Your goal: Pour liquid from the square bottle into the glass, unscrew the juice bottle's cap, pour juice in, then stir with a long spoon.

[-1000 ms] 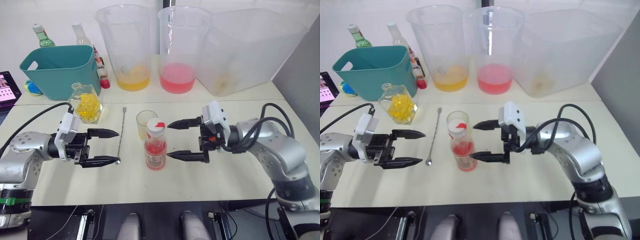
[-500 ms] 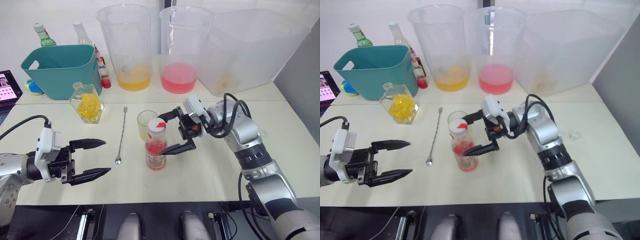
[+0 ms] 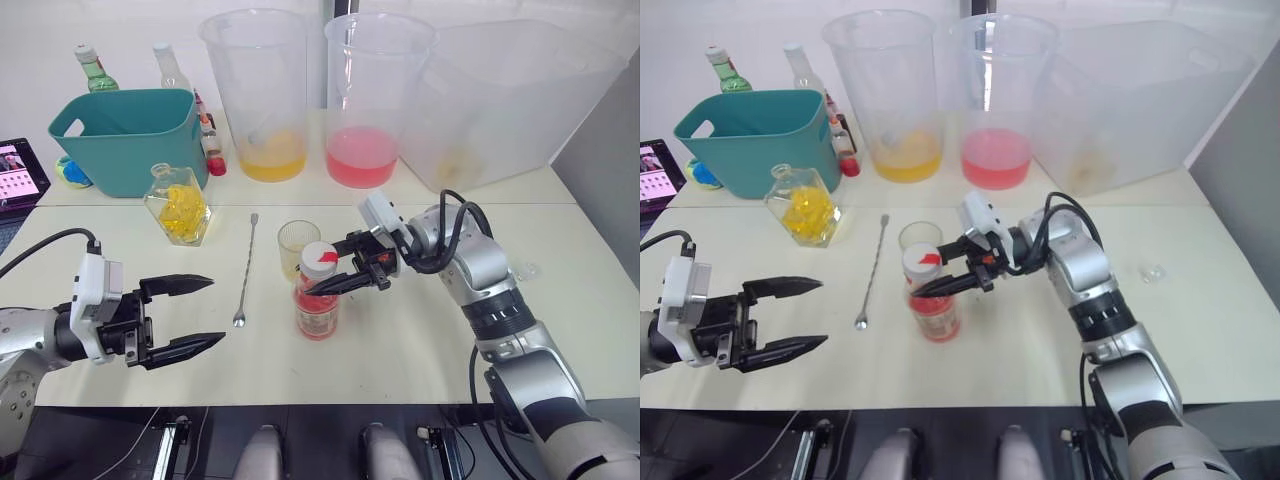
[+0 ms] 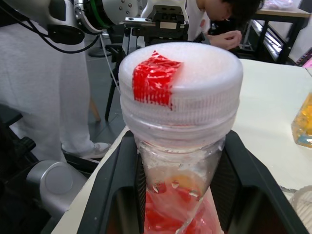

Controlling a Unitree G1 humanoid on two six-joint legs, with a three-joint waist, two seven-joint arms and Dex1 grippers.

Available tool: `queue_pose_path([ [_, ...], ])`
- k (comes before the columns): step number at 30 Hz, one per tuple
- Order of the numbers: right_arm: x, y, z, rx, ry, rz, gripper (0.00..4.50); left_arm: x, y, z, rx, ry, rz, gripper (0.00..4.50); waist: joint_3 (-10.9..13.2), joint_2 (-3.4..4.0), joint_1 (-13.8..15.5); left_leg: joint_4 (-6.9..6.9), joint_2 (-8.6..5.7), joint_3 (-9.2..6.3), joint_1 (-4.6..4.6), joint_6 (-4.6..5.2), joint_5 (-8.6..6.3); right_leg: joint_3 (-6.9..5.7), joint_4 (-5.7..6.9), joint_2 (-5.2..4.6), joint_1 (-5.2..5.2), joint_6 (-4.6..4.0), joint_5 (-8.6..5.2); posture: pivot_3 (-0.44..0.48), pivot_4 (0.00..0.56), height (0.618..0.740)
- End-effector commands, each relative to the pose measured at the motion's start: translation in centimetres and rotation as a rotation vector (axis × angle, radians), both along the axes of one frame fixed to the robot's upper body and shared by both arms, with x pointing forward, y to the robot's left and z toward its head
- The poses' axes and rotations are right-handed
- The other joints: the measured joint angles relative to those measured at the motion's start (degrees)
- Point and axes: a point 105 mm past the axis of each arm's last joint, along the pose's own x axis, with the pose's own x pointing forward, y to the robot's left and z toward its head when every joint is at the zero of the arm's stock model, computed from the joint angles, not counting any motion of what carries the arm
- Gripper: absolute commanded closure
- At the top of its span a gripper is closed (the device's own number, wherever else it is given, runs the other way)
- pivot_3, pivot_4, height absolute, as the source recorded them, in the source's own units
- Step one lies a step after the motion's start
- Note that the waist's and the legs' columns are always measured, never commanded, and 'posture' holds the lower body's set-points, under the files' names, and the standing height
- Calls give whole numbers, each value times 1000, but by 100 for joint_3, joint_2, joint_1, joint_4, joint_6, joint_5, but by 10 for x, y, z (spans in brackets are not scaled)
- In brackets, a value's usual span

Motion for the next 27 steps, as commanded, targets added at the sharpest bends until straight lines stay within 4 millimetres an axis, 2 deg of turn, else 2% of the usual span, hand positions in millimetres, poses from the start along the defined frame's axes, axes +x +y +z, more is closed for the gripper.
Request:
queue_pose_path([
  [1,-13,-1,30,83,-79,-80,3298,7,-1,3,-3,-10,-47,0,0,0,0,0,0,0,-1,0,0,0,1,0,-1,0,0,0,150,740],
  [5,-21,3,39,139,-19,-304,3298,19,-5,1,-13,3,-105,0,0,0,-24,-3,0,0,-2,0,0,0,5,1,-5,0,0,0,150,740],
  [12,-29,6,34,207,59,-534,3298,38,-15,1,-5,10,-199,0,-1,-1,-33,-6,1,-2,-3,0,0,0,4,4,-6,-1,0,0,150,740],
  [19,-25,12,21,235,73,-632,3298,46,-20,1,7,11,-244,0,-1,-1,-37,-4,1,-2,-6,1,0,0,3,5,-7,-1,0,0,150,740],
  [27,-22,17,10,233,69,-618,3298,43,-14,2,24,14,-234,0,-1,-1,-43,-5,3,-2,-5,0,0,0,3,5,-7,-1,0,0,150,740],
])
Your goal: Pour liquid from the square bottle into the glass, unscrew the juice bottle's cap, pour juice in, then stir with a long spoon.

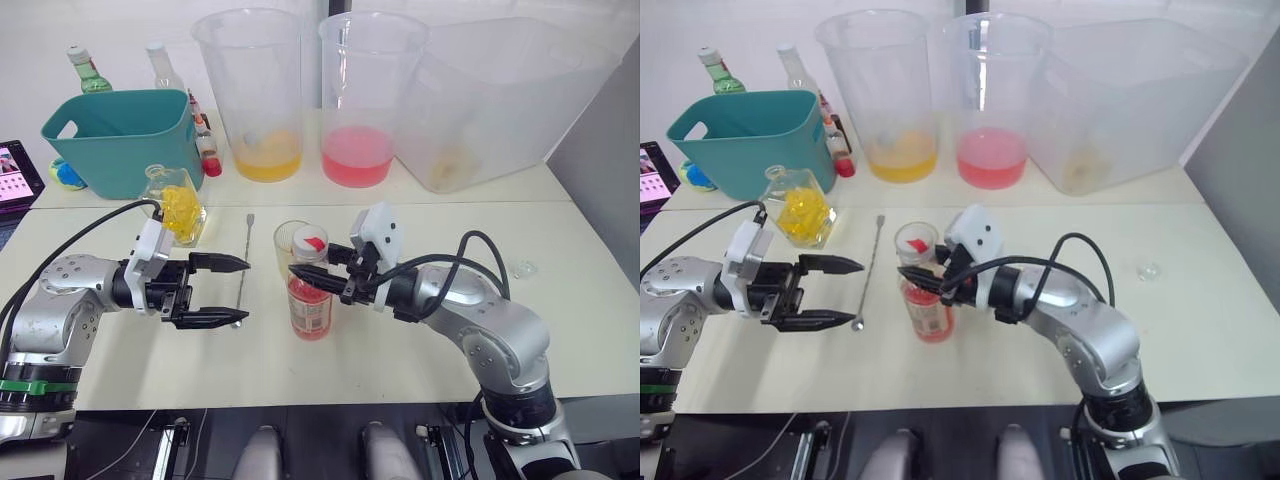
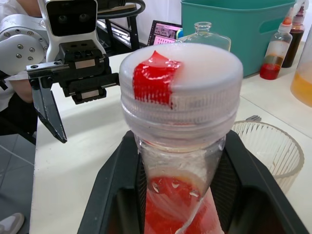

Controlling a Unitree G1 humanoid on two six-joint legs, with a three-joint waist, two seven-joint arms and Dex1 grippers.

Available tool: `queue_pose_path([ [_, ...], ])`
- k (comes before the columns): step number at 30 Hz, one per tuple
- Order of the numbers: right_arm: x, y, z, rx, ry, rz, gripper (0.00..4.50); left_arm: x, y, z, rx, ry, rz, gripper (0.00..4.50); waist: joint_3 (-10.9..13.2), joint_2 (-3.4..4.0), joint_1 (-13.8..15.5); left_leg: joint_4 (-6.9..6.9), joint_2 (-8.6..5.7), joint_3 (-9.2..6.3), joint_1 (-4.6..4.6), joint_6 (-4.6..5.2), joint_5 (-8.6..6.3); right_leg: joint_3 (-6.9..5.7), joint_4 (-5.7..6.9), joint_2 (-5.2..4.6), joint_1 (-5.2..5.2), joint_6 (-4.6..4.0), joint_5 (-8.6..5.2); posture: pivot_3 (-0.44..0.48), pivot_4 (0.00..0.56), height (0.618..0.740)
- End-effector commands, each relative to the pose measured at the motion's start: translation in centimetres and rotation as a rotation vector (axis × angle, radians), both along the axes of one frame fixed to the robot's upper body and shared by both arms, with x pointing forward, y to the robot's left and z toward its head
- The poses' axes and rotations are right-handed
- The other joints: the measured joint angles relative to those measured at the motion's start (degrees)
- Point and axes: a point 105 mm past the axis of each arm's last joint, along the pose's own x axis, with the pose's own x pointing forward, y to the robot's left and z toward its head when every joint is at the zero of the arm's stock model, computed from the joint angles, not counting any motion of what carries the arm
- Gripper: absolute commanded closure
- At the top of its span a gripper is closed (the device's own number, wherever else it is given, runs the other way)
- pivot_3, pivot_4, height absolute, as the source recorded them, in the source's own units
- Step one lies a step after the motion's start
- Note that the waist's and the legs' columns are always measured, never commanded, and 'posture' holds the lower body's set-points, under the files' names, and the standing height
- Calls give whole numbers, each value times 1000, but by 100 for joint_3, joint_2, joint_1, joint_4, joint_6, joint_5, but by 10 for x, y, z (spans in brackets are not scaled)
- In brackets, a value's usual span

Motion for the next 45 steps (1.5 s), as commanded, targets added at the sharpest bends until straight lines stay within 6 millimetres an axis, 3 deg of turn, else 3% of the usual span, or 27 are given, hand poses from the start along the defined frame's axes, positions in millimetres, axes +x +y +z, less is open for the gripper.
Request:
queue_pose_path([
  [1,-5,3,11,40,-65,29,3298,-4,4,8,8,-34,6,0,0,0,0,1,0,0,-1,0,0,0,0,0,0,0,0,0,150,740],
  [6,-11,5,10,42,-51,89,3298,-8,7,8,11,-35,23,0,0,0,1,0,1,0,0,0,0,0,1,0,0,0,0,0,150,740],
  [8,-15,3,12,49,-42,131,2281,-8,9,8,10,-34,33,0,0,0,1,0,1,0,0,0,0,0,0,0,0,0,0,0,150,740],
  [15,-20,-10,14,12,-52,188,39,-11,10,9,2,-32,44,0,0,0,24,3,2,0,1,0,0,0,-3,0,6,0,0,0,150,740],
  [19,-13,-45,16,-24,-69,161,39,-11,10,11,-5,-30,49,0,0,-1,51,6,2,0,-1,0,0,0,-5,0,8,0,0,0,150,740],
  [24,-21,-69,19,-54,-73,165,39,-7,9,12,-10,-30,51,0,0,-1,28,4,2,1,4,1,-1,0,-4,0,9,0,0,0,150,740],
  [30,-30,-121,35,-86,-23,68,39,0,7,13,-30,-30,46,0,-1,-3,63,10,2,3,-1,2,-1,0,-10,1,13,0,0,0,150,740],
  [32,-30,-131,35,-96,-10,22,39,0,8,12,-35,-22,41,0,-1,-3,68,9,2,3,1,3,-2,0,-9,0,14,0,0,0,150,740],
  [36,-19,-189,47,-18,-55,-296,39,7,10,17,-96,-10,50,0,-1,-3,95,15,1,4,-3,3,-2,0,-8,0,15,0,0,0,150,740],
  [43,-25,-234,43,10,-99,-474,39,12,26,18,-148,-19,130,0,-1,-3,111,18,1,8,-2,3,-2,3,-9,0,15,0,0,0,150,740],
  [45,-30,-249,30,4,-19,-485,39,21,35,12,-117,-120,249,0,-1,-3,120,18,1,9,0,3,-2,3,-11,0,17,0,0,0,150,740],
])
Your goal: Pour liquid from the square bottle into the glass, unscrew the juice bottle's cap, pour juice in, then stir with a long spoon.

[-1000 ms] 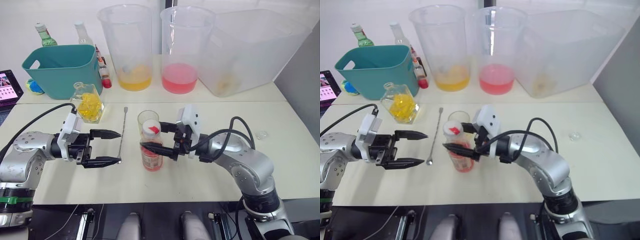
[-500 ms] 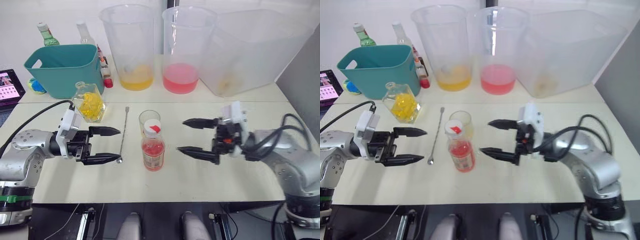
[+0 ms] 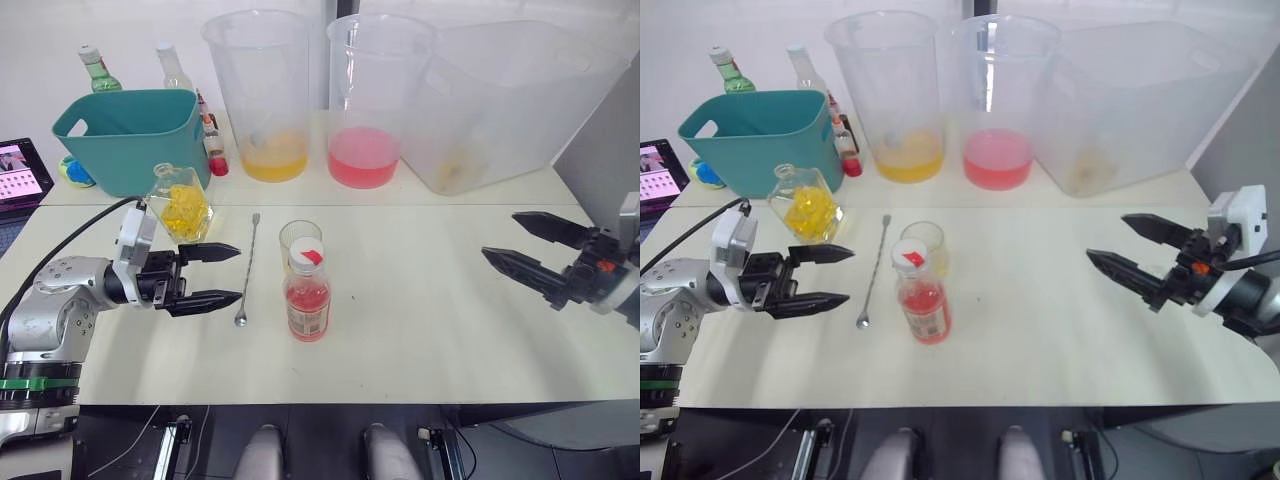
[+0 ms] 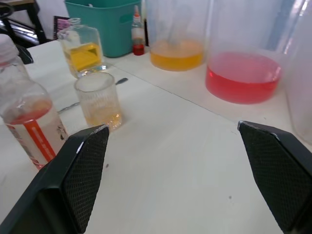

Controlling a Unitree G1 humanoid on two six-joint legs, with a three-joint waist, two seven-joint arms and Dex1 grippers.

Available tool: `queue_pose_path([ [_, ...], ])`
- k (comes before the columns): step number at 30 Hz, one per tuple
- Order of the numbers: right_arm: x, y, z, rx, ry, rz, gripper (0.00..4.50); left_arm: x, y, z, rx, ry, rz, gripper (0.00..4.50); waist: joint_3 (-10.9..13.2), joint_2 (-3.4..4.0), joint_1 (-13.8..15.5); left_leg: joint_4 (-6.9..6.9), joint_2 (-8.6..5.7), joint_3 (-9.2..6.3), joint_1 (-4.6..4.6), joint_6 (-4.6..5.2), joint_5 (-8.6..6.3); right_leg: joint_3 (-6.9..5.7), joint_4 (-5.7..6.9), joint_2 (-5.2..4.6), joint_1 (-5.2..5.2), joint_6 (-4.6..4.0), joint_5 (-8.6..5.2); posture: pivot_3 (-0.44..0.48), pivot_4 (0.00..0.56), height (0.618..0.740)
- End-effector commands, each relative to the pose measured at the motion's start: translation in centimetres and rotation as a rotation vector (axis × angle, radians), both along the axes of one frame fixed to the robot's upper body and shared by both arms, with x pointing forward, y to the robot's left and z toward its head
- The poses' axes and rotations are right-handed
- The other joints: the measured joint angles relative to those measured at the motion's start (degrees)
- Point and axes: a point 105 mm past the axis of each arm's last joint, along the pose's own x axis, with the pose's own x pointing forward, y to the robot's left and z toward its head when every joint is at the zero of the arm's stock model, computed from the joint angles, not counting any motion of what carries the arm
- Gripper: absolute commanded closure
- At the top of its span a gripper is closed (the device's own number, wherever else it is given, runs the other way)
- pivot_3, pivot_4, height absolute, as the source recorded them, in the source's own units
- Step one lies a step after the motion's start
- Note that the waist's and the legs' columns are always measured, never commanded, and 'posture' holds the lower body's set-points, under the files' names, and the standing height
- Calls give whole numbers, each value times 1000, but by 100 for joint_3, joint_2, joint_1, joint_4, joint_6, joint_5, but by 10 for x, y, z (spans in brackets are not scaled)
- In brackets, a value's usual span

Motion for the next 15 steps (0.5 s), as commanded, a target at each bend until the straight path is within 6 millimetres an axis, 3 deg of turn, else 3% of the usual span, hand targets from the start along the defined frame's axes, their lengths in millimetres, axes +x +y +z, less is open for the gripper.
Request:
queue_pose_path([
  [1,-10,-21,-1,2,22,-23,39,9,16,2,38,-141,159,0,0,0,18,0,0,1,-1,0,0,0,-3,0,1,0,0,0,150,740],
  [3,-13,-22,-3,6,45,4,39,7,17,0,26,-122,160,0,0,0,30,0,0,3,3,0,0,1,-11,0,7,0,0,0,150,740],
  [9,-12,-1,4,33,111,215,39,-18,27,4,4,36,68,0,1,1,-72,-2,14,8,10,0,0,1,-10,7,7,-1,-1,0,150,740],
  [12,-7,3,8,33,109,249,39,-20,23,6,-1,44,69,0,0,2,-49,-2,16,8,11,0,0,1,-20,10,15,-1,-1,0,150,740],
  [15,-1,12,11,19,100,294,39,-26,7,21,-47,41,29,0,1,2,-32,0,16,8,6,0,0,1,-28,10,17,-1,-1,0,150,740],
])
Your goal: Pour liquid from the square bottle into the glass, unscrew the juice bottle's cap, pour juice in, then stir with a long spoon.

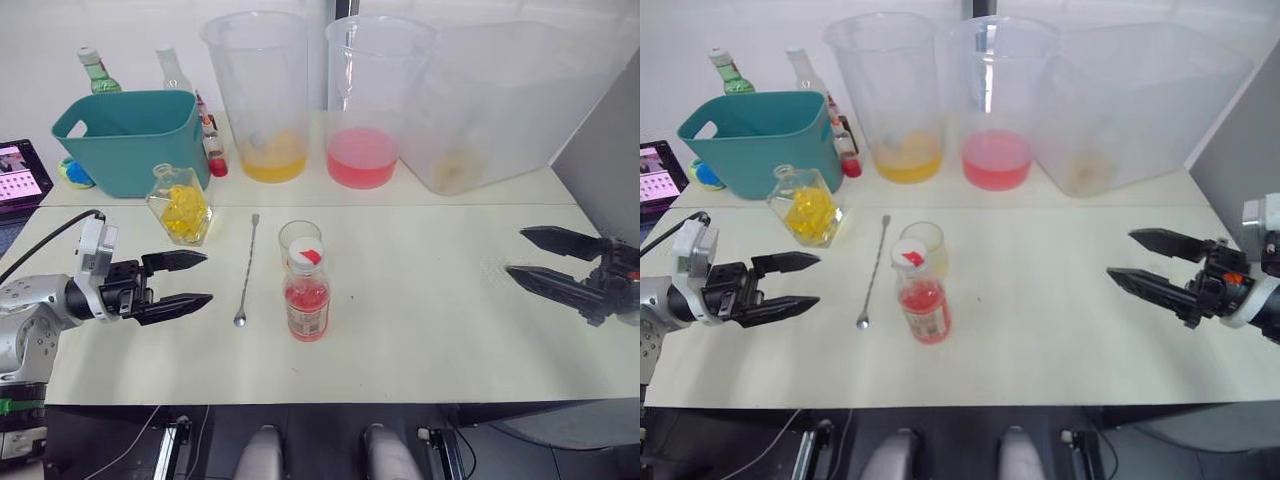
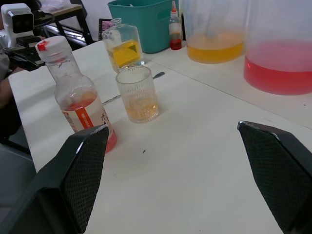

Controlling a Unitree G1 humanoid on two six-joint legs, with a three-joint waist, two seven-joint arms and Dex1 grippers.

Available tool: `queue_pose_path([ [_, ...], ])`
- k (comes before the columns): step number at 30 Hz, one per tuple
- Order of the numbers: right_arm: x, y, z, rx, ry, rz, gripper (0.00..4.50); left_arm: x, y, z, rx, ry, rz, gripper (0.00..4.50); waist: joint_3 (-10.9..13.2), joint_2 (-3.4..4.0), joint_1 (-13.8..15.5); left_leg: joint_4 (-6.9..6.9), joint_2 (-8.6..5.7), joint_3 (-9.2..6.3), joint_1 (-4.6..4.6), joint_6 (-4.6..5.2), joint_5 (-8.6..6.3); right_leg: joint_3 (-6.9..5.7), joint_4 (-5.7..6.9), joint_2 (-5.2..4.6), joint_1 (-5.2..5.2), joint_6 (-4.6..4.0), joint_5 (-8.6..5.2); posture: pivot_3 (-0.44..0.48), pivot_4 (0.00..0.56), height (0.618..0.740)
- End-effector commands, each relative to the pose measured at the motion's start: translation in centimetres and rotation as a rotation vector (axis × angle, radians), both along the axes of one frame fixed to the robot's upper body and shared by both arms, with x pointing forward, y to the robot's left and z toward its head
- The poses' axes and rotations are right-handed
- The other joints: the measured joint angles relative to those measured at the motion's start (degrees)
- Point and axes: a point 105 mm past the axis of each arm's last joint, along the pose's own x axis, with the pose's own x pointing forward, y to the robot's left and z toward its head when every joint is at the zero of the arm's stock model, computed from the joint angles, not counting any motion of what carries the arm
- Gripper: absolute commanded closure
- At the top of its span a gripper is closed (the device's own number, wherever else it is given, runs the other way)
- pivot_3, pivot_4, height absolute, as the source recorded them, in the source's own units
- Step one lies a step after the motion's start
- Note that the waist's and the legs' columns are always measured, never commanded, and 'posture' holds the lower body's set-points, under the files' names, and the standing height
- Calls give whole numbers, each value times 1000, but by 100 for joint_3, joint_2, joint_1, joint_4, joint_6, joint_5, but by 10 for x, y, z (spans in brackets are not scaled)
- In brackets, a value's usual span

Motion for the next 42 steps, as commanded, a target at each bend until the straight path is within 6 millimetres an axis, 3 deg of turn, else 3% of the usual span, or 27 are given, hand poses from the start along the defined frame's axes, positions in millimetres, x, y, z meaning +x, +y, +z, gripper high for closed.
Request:
queue_pose_path([
  [1,1,8,11,-22,-34,50,39,-9,-17,26,-53,-50,-54,0,0,0,9,2,0,0,1,0,0,0,1,0,1,0,0,0,150,740],
  [8,-20,40,35,-42,-62,209,39,-9,-50,43,-67,-86,-127,0,0,1,58,2,0,1,2,0,0,0,2,0,0,0,0,0,150,740],
  [13,-30,53,51,-67,-119,227,39,-8,-74,52,-66,-110,-194,0,0,0,89,4,0,1,-1,0,0,0,-2,0,1,0,0,0,150,740],
  [20,-34,48,41,-90,-44,184,39,-1,-84,40,34,-121,-242,0,0,0,103,6,-2,2,-1,0,0,0,-4,0,4,0,0,0,150,740],
  [28,-38,46,34,-103,-56,144,39,0,-100,38,23,-139,-306,0,0,0,102,8,-2,3,-3,0,0,1,-6,1,5,0,0,0,150,740],
  [37,-39,50,30,-110,-67,113,39,3,-133,34,24,-202,-385,0,0,-1,113,12,-2,2,0,0,0,-1,-17,1,20,1,0,0,150,740],
  [42,-40,53,29,-116,-52,115,39,4,-139,30,49,-211,-414,0,0,0,99,12,-1,1,4,2,-1,-1,-17,2,22,1,0,0,150,740],
])
